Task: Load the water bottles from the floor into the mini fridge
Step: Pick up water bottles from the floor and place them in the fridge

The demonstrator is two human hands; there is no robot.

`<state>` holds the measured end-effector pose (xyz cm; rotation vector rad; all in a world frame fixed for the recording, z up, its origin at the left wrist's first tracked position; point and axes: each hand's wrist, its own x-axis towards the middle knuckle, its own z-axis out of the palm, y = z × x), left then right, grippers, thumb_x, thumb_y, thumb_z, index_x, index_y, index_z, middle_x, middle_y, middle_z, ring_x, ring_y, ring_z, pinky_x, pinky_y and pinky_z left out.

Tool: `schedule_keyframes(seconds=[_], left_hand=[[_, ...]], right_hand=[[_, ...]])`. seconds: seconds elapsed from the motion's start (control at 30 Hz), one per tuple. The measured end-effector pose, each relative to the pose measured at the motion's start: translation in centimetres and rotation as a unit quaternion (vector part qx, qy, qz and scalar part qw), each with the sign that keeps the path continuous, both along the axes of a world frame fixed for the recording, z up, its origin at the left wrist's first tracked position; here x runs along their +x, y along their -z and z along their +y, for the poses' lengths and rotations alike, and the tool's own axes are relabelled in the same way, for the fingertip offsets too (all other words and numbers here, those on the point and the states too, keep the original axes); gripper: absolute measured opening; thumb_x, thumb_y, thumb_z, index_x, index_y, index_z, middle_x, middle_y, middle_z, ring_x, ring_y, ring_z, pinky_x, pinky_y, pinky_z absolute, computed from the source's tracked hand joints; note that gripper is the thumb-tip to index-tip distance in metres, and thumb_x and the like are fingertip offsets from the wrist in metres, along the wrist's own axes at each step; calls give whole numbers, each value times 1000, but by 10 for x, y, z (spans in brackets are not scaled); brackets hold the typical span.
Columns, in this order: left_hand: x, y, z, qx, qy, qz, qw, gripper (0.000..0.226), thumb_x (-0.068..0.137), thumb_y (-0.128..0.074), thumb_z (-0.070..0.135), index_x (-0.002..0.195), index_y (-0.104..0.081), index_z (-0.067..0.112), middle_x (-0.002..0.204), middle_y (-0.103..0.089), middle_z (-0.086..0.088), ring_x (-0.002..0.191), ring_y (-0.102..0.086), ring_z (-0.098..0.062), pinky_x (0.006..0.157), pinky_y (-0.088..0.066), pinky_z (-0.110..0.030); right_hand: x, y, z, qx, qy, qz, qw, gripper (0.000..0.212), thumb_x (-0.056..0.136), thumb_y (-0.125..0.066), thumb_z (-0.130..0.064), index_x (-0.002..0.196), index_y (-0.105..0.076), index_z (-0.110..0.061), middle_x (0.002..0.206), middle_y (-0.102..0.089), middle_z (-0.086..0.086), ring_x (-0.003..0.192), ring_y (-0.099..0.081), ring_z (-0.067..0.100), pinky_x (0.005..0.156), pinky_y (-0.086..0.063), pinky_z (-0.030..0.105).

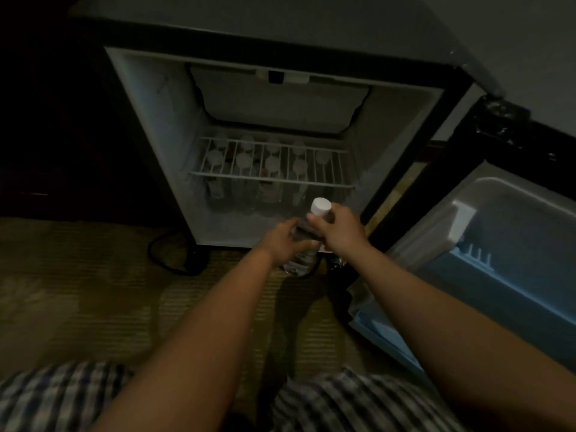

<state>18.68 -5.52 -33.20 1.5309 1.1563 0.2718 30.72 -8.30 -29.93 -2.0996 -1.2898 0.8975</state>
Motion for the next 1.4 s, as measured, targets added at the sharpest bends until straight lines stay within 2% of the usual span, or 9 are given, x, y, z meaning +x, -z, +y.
schedule_keyframes(seconds=[0.13,0.37,0.47,0.57,0.7,0.77,0.93,1.13,1.4], left_hand=[[1,18,18,-25,-2,-17,1000,41,92,-56,18,132,-49,9,129,-57,-11,113,-55,-21,94,-42,-28],[20,55,36,-134,-107,-55,984,35,98,-40,23,122,-55,3,130,-53,-28,120,-51,-40,100,-43,-41],[29,65,36,-203,-150,-105,962,30,97,-43,24,122,-54,15,129,-56,-20,119,-54,-35,106,-41,-46],[38,69,44,-255,-235,-145,927,36,97,-44,20,131,-49,10,133,-54,-17,118,-53,-30,108,-40,-41],[44,75,52,-315,-273,-150,896,22,100,-37,20,109,-54,11,108,-56,-12,92,-51,-21,89,-43,-35],[47,77,53,-328,-297,-163,882,20,98,-39,21,112,-52,13,94,-55,-5,79,-51,-15,81,-42,-33],[62,81,57,-327,-313,-204,868,35,97,-39,21,129,-49,12,134,-53,-10,106,-48,-19,76,-46,-28],[79,80,63,-318,-289,-219,876,36,99,-37,32,130,-50,18,135,-53,-7,119,-50,-22,103,-38,-36],[80,78,73,-326,-268,-227,877,41,99,-32,36,135,-44,20,139,-47,-2,131,-42,-22,104,-38,-35]], right_hand=[[5,20,12,-7,31,-42,999,22,88,-60,-36,75,-54,-20,73,-54,-1,84,-57,24,72,-44,33],[9,56,32,-16,106,-48,993,34,87,-61,-36,108,-65,-9,109,-66,16,105,-60,34,86,-49,36],[5,59,35,-2,137,-45,990,36,90,-58,-31,120,-59,-12,121,-62,15,114,-55,34,94,-44,37],[2,61,40,9,138,-48,989,39,92,-55,-31,126,-54,-13,126,-59,14,118,-53,33,96,-42,36],[4,68,51,-9,147,-19,989,43,90,-57,-33,129,-52,-13,132,-55,14,123,-51,32,100,-41,34],[5,73,56,-26,164,10,986,46,91,-57,-30,133,-48,-13,137,-51,13,127,-48,31,103,-38,33],[11,73,69,-20,122,-42,991,42,97,-45,-24,135,-44,-5,142,-45,15,131,-43,29,107,-29,29],[20,77,91,-14,109,-3,994,31,97,-45,-19,118,-58,0,127,-56,21,120,-52,34,103,-40,37],[25,84,106,-47,92,15,995,42,99,-39,-28,133,-50,-6,139,-48,18,128,-45,31,110,-33,36]])
